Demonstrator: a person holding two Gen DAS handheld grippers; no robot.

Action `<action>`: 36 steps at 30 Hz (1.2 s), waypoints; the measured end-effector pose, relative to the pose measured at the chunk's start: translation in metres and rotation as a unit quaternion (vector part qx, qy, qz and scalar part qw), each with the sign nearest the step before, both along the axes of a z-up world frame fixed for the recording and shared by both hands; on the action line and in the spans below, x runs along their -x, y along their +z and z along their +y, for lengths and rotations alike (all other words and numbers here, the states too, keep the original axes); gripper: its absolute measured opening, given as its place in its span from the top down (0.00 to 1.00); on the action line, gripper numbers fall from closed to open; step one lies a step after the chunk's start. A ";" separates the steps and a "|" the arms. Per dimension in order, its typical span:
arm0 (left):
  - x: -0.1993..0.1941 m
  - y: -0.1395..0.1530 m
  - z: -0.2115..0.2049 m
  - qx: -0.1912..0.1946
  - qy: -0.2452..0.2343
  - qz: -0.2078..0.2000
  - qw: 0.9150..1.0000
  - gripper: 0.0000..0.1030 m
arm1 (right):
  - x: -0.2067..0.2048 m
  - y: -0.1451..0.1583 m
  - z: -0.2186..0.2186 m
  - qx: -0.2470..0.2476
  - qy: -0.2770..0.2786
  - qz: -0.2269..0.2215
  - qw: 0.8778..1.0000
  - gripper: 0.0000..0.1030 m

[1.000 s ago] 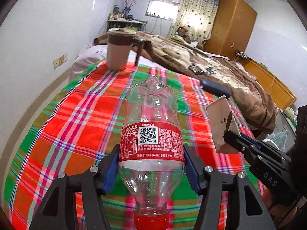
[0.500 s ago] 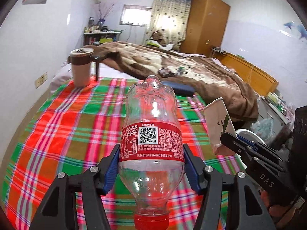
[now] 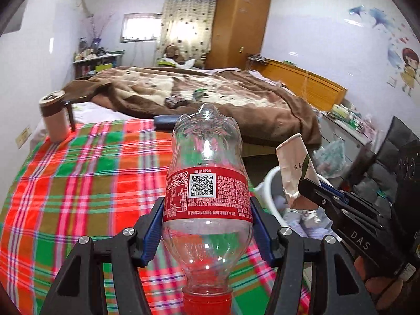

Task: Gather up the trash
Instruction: 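Carry the bottle and napkin over the white bin with both tools, then open both tools to drop the bottle and napkin into the bin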

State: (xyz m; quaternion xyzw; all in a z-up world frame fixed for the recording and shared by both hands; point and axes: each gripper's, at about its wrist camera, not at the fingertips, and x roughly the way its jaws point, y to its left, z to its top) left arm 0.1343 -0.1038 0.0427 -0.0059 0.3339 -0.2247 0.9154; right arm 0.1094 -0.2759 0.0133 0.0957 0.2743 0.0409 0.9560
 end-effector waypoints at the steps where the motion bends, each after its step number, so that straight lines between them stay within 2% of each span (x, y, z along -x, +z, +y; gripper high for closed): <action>1: 0.001 0.000 -0.005 0.000 -0.005 0.000 1.000 0.41 | 0.001 0.000 -0.003 0.003 -0.007 0.000 1.000 0.83; 11: 0.007 -0.002 -0.069 -0.009 -0.065 0.002 0.998 0.41 | 0.009 0.001 -0.039 0.007 -0.060 0.003 0.998 0.83; 17: 0.002 -0.012 -0.108 -0.013 -0.099 0.025 0.995 0.41 | 0.016 -0.007 -0.064 0.007 -0.090 0.021 0.996 0.83; 21: -0.005 -0.026 -0.131 -0.015 -0.109 0.049 0.993 0.41 | 0.011 -0.017 -0.078 0.015 -0.109 0.044 0.993 0.83; 24: -0.010 -0.037 -0.148 -0.019 -0.120 0.067 0.990 0.41 | 0.009 -0.027 -0.091 0.000 -0.115 0.063 0.991 0.83; 36: -0.012 -0.053 -0.173 -0.046 -0.125 0.071 0.989 0.41 | 0.013 -0.041 -0.105 0.013 -0.140 0.103 0.985 0.80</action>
